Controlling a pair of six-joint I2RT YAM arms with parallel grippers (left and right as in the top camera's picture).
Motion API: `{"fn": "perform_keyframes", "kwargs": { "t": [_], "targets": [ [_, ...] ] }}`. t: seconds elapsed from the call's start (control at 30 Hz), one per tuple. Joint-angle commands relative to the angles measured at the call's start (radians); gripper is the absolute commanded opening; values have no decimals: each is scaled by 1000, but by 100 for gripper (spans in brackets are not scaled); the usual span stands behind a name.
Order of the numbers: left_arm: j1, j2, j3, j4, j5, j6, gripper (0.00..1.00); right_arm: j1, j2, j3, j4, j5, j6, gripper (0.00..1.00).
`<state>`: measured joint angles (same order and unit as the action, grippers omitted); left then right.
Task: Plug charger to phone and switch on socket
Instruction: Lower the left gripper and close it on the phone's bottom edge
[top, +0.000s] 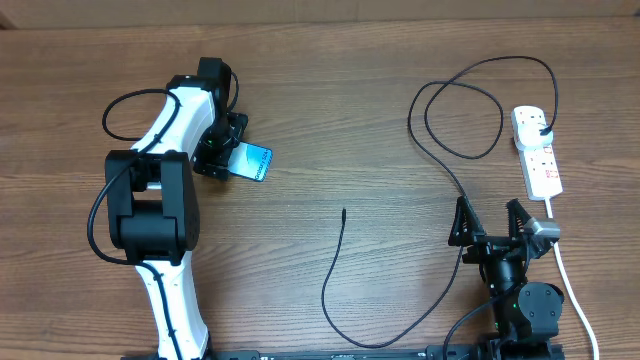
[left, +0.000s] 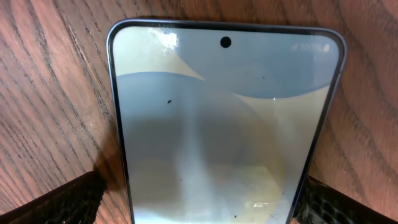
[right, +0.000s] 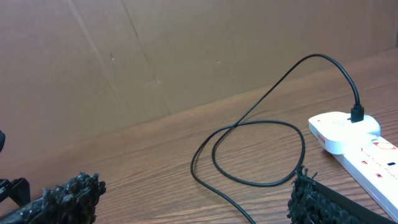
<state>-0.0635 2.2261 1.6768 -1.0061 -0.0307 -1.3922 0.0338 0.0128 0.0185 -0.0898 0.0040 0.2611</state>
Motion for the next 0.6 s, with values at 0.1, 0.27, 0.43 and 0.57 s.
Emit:
{"fn": "perform_keyframes", "kwargs": {
  "t": [0.1,0.27,0.43,0.57],
  "targets": [
    [8,51,-14,-10,-22,1,100,5,-10,-11,6,3,-3,100],
    [8,51,-14,-9,-21,1,100,5,-10,-11,5,3,-3,100],
    [8,51,-14,-9,-21,1,96,5,-10,-11,6,3,-3,100],
    [8,51,-14,-7,-21,1,91,5,-10,-11,5,3,-3,100]
  ]
}}
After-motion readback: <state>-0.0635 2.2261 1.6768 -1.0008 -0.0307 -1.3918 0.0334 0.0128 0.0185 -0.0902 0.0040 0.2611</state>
